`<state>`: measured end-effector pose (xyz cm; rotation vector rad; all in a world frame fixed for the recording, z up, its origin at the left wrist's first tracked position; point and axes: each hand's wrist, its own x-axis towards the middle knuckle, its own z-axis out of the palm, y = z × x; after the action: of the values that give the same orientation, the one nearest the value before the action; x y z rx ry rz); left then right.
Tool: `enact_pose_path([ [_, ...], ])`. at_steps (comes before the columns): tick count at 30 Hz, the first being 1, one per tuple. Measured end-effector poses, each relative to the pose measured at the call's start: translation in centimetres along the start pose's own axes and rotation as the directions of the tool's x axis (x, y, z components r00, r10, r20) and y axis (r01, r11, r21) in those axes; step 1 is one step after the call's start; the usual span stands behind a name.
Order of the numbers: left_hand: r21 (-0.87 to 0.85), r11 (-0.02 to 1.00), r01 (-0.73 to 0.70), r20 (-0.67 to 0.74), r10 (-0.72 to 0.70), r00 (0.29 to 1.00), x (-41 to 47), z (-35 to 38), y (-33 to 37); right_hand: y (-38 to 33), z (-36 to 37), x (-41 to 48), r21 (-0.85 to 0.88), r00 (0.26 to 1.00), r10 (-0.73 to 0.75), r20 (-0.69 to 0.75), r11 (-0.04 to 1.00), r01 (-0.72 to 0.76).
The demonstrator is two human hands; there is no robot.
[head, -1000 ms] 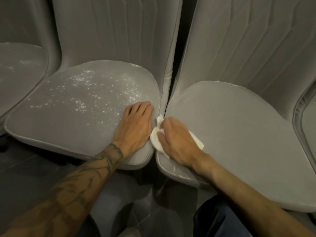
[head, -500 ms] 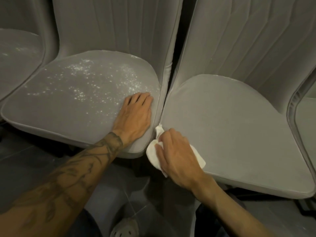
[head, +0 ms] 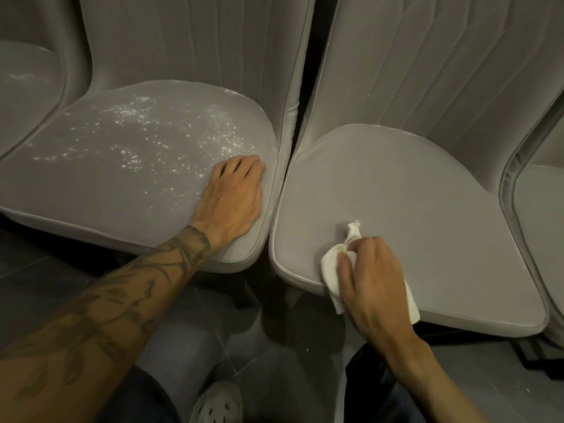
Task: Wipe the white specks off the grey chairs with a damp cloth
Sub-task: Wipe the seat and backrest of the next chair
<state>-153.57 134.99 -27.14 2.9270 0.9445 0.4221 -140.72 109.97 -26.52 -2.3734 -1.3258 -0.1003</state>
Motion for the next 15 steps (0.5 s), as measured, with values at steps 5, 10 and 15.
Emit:
enact_pose_path([
  [5, -0.003, 1.000, -0.004, -0.016, 0.004, 1.000, 0.1, 0.1, -0.1, -7.8, 3.6, 1.2, -0.036, 1.000, 0.028, 0.015, 0.999, -0.027],
  [10, -0.029, 0.999, -0.014, -0.039, 0.013, 0.999, 0.0, 0.4, -0.2, -7.3, 3.3, 1.1, 0.034, 0.997, -0.066, 0.037, 0.997, 0.064],
  [15, -0.030, 0.999, -0.020, -0.048, 0.019, 0.999, 0.0, 0.3, 0.0, -5.1, 2.7, 0.1, -0.038, 0.991, 0.122, -0.046, 0.992, -0.124],
])
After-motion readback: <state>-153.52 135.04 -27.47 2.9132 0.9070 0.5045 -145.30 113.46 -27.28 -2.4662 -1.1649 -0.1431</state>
